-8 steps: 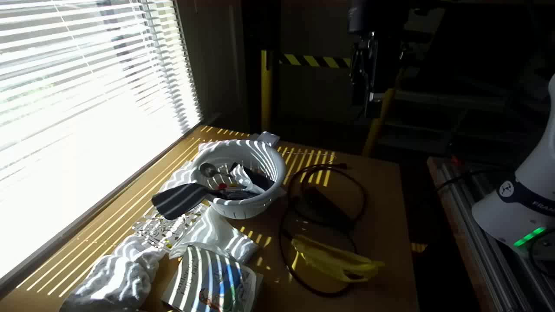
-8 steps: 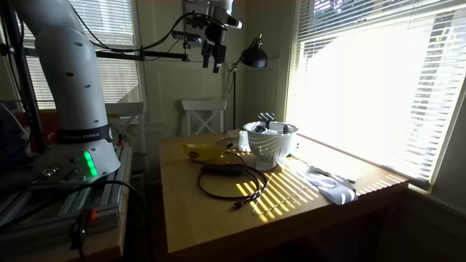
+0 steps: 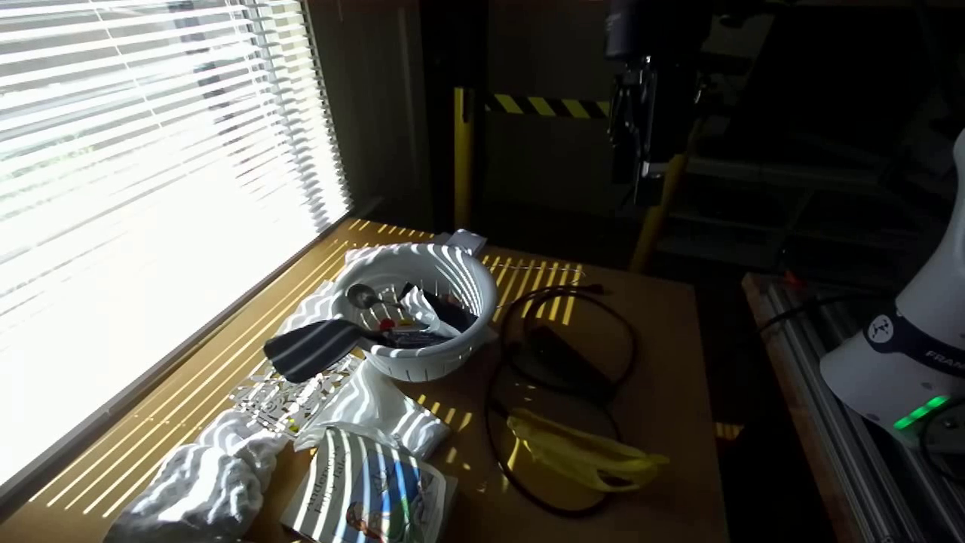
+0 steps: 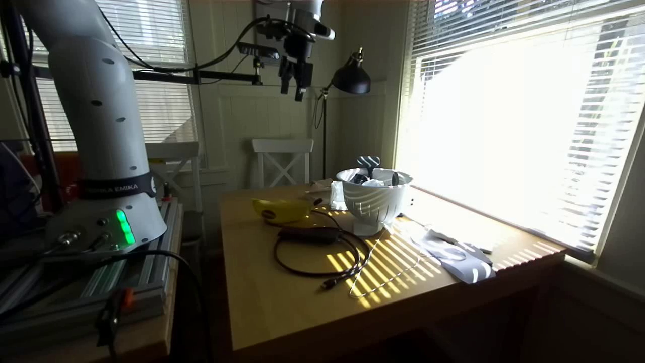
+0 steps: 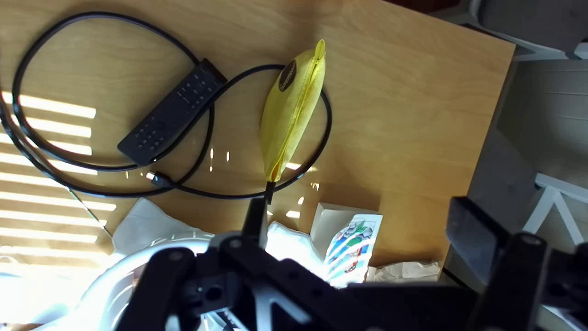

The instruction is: Take the stapler and spatula out of the white colander.

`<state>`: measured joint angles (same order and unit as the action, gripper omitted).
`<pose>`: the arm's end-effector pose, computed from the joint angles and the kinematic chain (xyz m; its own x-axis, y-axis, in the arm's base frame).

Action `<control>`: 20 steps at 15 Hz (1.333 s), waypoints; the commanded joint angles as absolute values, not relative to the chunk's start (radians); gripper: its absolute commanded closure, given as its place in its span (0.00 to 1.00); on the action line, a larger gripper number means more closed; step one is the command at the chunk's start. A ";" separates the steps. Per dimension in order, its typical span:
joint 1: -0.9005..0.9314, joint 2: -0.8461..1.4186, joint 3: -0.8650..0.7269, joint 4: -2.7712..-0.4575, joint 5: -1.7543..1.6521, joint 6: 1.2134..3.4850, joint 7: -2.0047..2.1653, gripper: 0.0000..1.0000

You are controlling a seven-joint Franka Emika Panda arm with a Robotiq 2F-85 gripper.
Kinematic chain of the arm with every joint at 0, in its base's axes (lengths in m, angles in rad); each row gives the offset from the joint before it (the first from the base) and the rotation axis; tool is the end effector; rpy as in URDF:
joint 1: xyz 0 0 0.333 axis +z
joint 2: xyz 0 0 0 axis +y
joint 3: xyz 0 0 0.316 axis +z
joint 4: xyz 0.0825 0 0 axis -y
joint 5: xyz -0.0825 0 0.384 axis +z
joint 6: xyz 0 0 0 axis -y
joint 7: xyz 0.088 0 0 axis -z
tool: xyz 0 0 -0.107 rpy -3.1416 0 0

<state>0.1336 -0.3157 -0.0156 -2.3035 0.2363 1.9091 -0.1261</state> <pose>0.4399 0.0688 0.4672 0.9848 0.1633 -0.0593 0.1459 -0.9627 -0.2280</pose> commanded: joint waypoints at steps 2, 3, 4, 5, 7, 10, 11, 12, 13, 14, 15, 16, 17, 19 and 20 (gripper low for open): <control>0.115 -0.315 0.001 -2.302 0.241 1.906 -0.130 0.00; 0.115 -0.315 0.001 -2.302 0.241 1.906 -0.130 0.00; 0.115 -0.315 0.001 -2.302 0.241 1.906 -0.130 0.00; 0.115 -0.315 0.001 -2.302 0.241 1.906 -0.130 0.00; 0.115 -0.315 0.001 -2.302 0.241 1.906 -0.130 0.00; 0.115 -0.315 0.001 -2.302 0.241 1.906 -0.130 0.00; 0.115 -0.315 0.001 -2.302 0.241 1.906 -0.130 0.00; 0.112 -0.309 -0.002 -2.303 0.244 1.944 -0.138 0.00; 0.093 -0.277 -0.003 -2.290 0.233 2.013 -0.093 0.00; 0.084 -0.253 -0.010 -2.275 0.238 2.048 -0.092 0.00; 0.074 -0.220 -0.018 -2.255 0.234 2.095 -0.105 0.00; 0.064 -0.196 -0.021 -2.246 0.228 2.143 -0.103 0.00; 0.054 -0.163 -0.023 -2.229 0.222 2.182 -0.103 0.00; 0.037 -0.078 -0.026 -2.181 0.210 2.239 -0.101 0.00; 0.031 -0.039 -0.026 -2.156 0.206 2.260 -0.094 0.00</control>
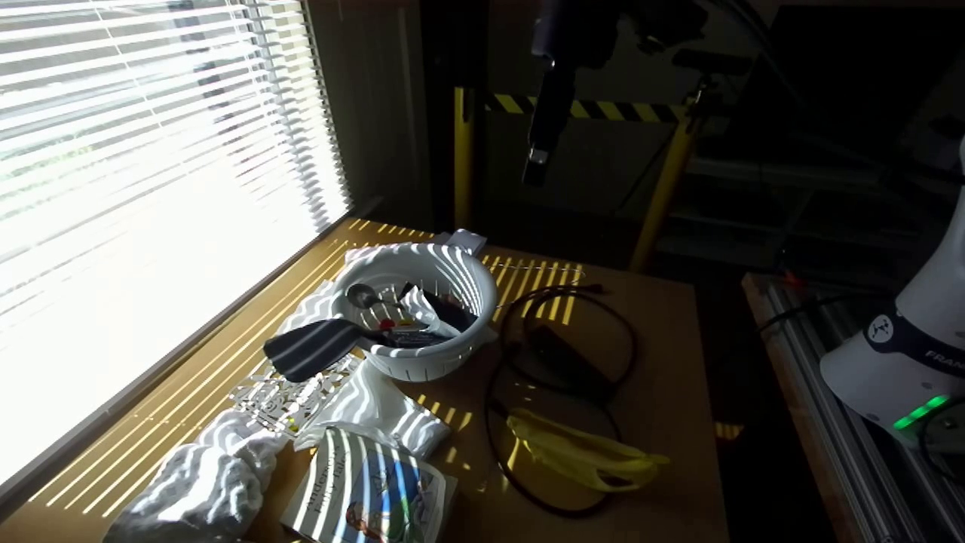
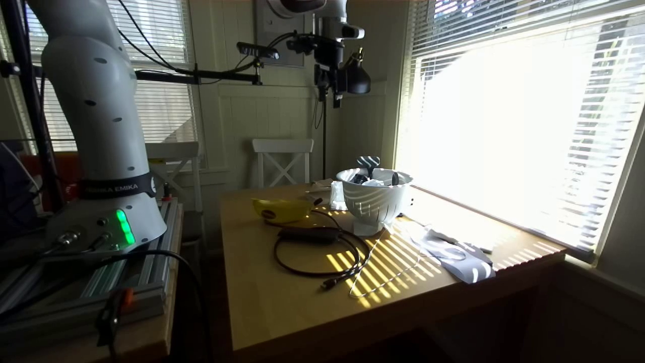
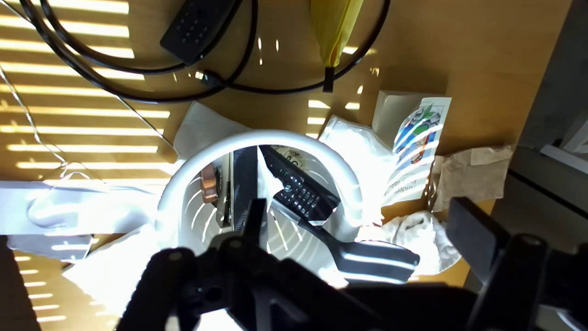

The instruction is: Take the stapler and spatula out of the white colander.

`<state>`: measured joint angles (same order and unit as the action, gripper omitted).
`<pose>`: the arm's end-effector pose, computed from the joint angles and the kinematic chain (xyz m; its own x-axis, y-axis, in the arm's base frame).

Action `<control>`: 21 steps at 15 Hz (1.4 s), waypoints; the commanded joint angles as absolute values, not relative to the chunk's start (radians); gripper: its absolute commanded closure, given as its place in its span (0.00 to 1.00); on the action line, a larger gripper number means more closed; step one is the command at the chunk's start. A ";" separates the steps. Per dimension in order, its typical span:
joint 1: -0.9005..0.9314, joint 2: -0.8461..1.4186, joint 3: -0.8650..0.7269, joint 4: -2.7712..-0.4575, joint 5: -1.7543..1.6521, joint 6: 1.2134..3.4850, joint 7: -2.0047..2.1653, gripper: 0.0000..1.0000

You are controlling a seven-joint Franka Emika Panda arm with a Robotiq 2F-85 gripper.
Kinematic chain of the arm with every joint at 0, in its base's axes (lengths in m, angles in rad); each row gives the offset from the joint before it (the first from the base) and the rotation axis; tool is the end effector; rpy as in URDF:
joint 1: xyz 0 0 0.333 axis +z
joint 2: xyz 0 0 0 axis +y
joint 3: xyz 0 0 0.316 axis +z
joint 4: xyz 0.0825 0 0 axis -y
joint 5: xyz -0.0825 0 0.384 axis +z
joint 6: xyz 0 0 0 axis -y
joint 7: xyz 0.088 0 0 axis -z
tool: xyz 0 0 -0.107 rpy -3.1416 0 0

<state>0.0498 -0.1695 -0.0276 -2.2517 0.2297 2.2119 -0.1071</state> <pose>0.5045 0.0184 0.4484 0.9907 -0.0096 0.1360 0.0166 -0.9817 -0.1896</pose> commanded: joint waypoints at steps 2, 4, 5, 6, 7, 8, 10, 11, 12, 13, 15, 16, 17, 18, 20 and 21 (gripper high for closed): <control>0.019 0.051 -0.024 -2.100 0.199 2.289 -0.078 0.00; 0.009 0.142 -0.025 -2.040 0.195 2.302 -0.060 0.00; 0.004 0.185 -0.025 -2.008 0.211 2.295 -0.062 0.00; -0.001 0.220 -0.024 -1.982 0.214 2.294 -0.052 0.00; -0.006 0.258 -0.025 -1.949 0.212 2.294 -0.028 0.00; -0.010 0.286 -0.027 -1.920 0.211 2.278 -0.005 0.00; -0.015 0.235 -0.015 -1.991 0.218 2.302 -0.047 0.00; -0.015 0.241 -0.014 -1.990 0.218 2.302 -0.048 0.00; -0.015 0.240 -0.013 -1.990 0.218 2.302 -0.048 0.00; -0.014 0.236 -0.012 -1.990 0.219 2.302 -0.048 0.00; -0.011 0.257 -0.017 -1.961 0.198 2.272 -0.025 0.00; -0.006 0.289 -0.026 -1.936 0.179 2.270 0.018 0.00; -0.006 0.336 -0.034 -1.902 0.160 2.265 0.041 0.00; -0.006 0.377 -0.038 -1.875 0.142 2.266 0.052 0.00; 0.001 0.442 -0.051 -1.830 0.096 2.271 0.094 0.00; 0.008 0.482 -0.059 -1.796 0.068 2.258 0.122 0.00</control>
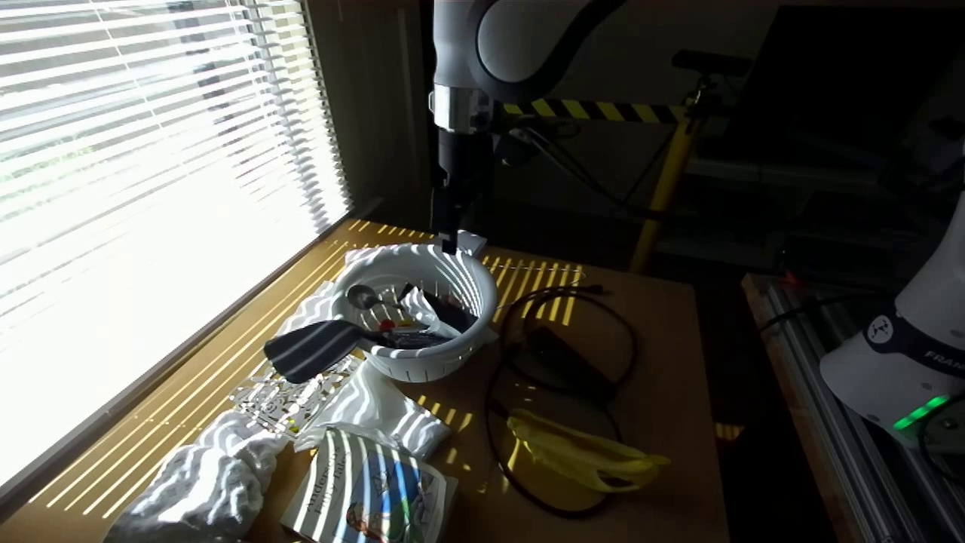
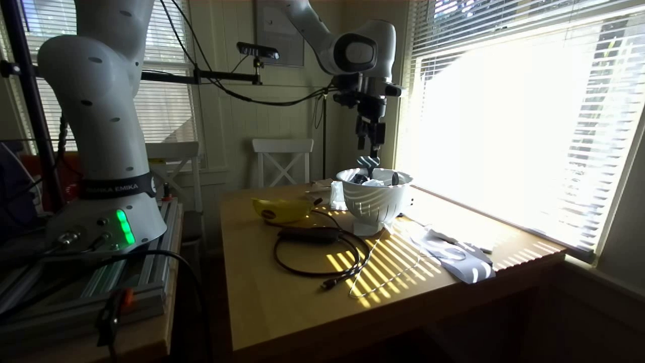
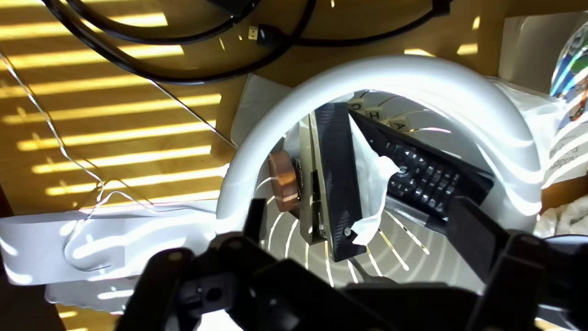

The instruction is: Take the stapler and spatula out of the white colander.

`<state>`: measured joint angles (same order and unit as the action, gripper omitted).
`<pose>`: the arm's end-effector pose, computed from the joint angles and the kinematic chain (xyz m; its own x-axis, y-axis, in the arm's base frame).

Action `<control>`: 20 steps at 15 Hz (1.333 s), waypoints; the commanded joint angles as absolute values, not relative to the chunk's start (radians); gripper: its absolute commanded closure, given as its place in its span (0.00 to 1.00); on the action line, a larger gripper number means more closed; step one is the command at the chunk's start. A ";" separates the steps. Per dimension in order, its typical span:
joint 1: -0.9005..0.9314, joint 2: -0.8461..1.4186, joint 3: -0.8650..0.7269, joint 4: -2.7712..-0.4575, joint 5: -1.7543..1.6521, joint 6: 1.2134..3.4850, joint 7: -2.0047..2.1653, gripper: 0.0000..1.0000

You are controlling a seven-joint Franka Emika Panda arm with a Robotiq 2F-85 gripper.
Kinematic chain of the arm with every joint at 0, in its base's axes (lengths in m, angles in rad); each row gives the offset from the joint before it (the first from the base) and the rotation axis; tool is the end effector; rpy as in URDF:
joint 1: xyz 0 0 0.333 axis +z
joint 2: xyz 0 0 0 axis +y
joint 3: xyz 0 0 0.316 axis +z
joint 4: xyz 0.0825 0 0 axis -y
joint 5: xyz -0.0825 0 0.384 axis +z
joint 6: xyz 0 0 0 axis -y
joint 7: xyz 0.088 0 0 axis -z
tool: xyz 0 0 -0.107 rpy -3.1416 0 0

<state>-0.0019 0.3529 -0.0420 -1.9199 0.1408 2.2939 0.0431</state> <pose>0.6231 -0.0230 0.3112 0.9843 -0.1761 0.0137 -0.1740 -0.9803 -0.0935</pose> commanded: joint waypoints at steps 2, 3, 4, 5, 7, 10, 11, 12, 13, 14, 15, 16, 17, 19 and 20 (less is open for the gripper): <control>0.017 0.551 -0.074 -1.736 0.020 2.222 0.165 0.00; 0.018 0.580 -0.076 -1.710 0.011 2.204 0.178 0.00; 0.021 0.606 -0.079 -1.682 0.001 2.184 0.191 0.00; 0.025 0.632 -0.083 -1.655 -0.008 2.169 0.205 0.00; 0.028 0.672 -0.083 -1.610 -0.012 2.140 0.226 0.00; 0.038 0.738 -0.086 -1.526 -0.011 2.118 0.268 0.00; 0.039 0.753 -0.086 -1.499 -0.004 2.114 0.286 0.00; 0.045 0.764 -0.092 -1.481 -0.006 2.104 0.314 0.00; 0.024 0.696 -0.080 -1.569 0.005 2.132 0.261 0.00; 0.025 0.702 -0.082 -1.559 0.005 2.129 0.266 0.00; 0.025 0.702 -0.082 -1.559 0.005 2.129 0.266 0.00; 0.025 0.702 -0.082 -1.559 0.005 2.129 0.266 0.00; 0.025 0.701 -0.082 -1.559 0.005 2.129 0.266 0.00; 0.025 0.701 -0.081 -1.559 0.005 2.129 0.266 0.00; 0.037 0.685 -0.092 -1.584 -0.008 2.139 0.286 0.00</control>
<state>0.0273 0.7005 -0.0842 -1.5621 0.0072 2.1322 0.2653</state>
